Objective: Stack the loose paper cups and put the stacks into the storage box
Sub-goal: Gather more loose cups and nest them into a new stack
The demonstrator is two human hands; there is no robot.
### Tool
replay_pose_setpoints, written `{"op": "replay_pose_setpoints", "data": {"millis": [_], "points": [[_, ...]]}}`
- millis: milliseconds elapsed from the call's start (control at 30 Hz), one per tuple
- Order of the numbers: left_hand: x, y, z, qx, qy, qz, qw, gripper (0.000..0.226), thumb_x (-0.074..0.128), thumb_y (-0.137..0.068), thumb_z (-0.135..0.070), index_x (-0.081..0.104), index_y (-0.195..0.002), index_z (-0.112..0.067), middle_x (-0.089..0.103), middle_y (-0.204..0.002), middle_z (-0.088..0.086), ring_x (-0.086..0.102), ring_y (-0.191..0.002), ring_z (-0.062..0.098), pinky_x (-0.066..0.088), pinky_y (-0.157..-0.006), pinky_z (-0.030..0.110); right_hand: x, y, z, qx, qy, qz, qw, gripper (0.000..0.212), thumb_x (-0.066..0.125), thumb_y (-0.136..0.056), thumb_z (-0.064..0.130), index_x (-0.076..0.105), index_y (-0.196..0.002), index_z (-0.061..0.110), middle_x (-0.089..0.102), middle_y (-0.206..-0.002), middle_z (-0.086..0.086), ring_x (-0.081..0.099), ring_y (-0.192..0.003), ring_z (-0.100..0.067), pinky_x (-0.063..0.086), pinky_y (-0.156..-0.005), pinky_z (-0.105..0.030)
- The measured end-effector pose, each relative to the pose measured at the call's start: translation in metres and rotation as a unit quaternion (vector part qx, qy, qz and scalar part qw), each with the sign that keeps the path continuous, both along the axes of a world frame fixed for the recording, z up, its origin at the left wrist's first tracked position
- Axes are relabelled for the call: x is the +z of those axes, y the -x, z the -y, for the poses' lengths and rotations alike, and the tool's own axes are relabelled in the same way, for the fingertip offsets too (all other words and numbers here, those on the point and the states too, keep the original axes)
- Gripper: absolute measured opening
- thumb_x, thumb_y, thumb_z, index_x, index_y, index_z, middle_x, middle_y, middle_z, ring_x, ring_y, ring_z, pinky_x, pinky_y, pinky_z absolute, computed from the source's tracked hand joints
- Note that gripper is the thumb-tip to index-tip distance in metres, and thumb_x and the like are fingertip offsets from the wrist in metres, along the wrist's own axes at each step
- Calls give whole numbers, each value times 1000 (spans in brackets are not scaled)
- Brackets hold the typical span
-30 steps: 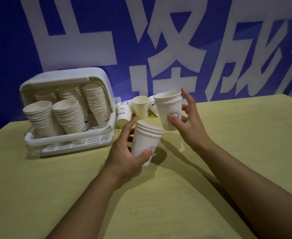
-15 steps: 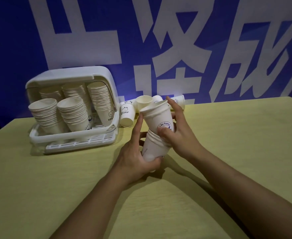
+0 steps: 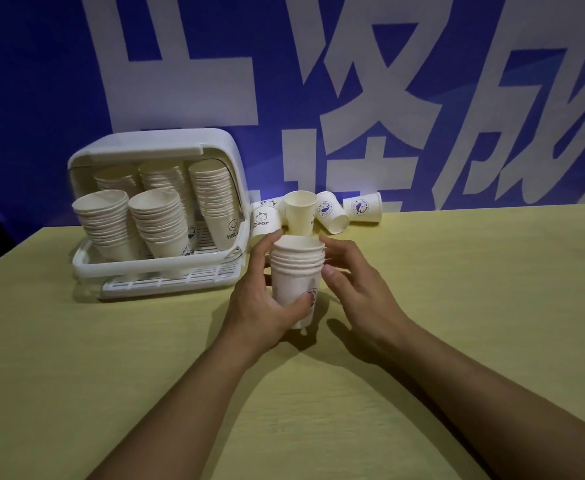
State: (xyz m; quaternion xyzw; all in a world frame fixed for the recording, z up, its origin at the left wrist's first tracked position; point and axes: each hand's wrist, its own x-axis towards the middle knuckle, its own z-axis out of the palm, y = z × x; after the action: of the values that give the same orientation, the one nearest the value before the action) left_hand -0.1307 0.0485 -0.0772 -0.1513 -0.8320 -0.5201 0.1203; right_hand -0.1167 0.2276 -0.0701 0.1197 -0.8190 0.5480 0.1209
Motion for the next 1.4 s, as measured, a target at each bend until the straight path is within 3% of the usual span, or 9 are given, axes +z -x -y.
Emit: {"op": "replay_pose_setpoints", "data": {"millis": [167, 267, 400, 667, 800, 1000, 1167, 1333, 1400], "points": [[-1, 5, 0, 35, 20, 9, 999, 88, 88, -70, -36, 32, -131, -66, 57, -118, -21, 59, -97, -5, 57, -83, 36, 3, 25, -10, -64, -50, -32, 996, 26, 49, -102, 36, 58, -126, 35, 55, -127, 16, 53, -111, 2, 43, -81, -17], [-1, 12, 1, 68, -2, 5, 998, 87, 88, -71, -36, 35, -136, -58, 58, -122, -17, 59, -95, -6, 48, -72, 16, 8, 74, -11, -141, -105, -40, 984, 42, 62, -96, 32, 52, -137, 28, 56, -131, 8, 58, -108, -10, 50, -85, -26], [-3, 20, 8, 100, -17, 8, 995, 85, 88, -71, -37, 38, -137, -54, 63, -124, -12, 64, -93, 4, 46, -68, 15, 9, 142, 4, -162, -151, -5, 975, 67, 72, -89, 31, 40, -146, 22, 51, -144, -3, 53, -126, -24, 46, -100, -39], [-3, 22, 11, 116, -29, -4, 993, 99, 87, -74, -32, 27, -149, -58, 58, -127, -21, 56, -91, -18, 40, -73, 1, 9, 213, 23, -223, -224, 21, 948, 87, 75, -84, 43, 26, -153, 23, 43, -151, -5, 31, -140, -34, 37, -110, -51], [-4, 23, 10, 115, -6, -28, 993, 102, 86, -74, -36, 23, -152, -56, 57, -142, -12, 61, -111, 8, 45, -87, 19, 2, 224, 19, -230, -183, 32, 955, 84, 76, -81, 46, 33, -149, 27, 50, -144, -2, 41, -133, -33, 44, -105, -50], [-5, 22, 9, 104, 24, -16, 994, 109, 83, -72, -41, 10, -150, -63, 53, -148, -9, 60, -120, 19, 52, -99, 39, 22, 180, 13, -148, 15, -35, 988, 76, 73, -84, 42, 35, -148, 22, 46, -145, -3, 51, -122, -22, 53, -97, -41], [-4, 17, 4, 83, 49, 7, 995, 120, 81, -69, -46, -6, -149, -65, 47, -154, -8, 56, -127, 22, 51, -101, 46, 43, 117, 7, -9, 190, 43, 981, 64, 67, -86, 34, 47, -144, 14, 56, -132, -7, 58, -117, -25, 52, -96, -36], [-3, 15, 0, 67, 69, -4, 995, 120, 82, -72, -38, -9, -146, -66, 58, -139, -3, 63, -108, 22, 55, -88, 44, 38, 80, 9, 57, 32, 67, 996, 56, 70, -85, 34, 55, -137, 20, 64, -123, 2, 62, -110, -13, 51, -92, -28], [-4, 14, 1, 65, 61, -7, 996, 114, 82, -73, -37, 0, -145, -69, 56, -139, -7, 61, -109, 20, 54, -90, 43, 30, 74, 12, 71, -24, 78, 994, 64, 64, -80, 50, 54, -139, 24, 59, -132, 5, 58, -116, -10, 48, -93, -26]]}}
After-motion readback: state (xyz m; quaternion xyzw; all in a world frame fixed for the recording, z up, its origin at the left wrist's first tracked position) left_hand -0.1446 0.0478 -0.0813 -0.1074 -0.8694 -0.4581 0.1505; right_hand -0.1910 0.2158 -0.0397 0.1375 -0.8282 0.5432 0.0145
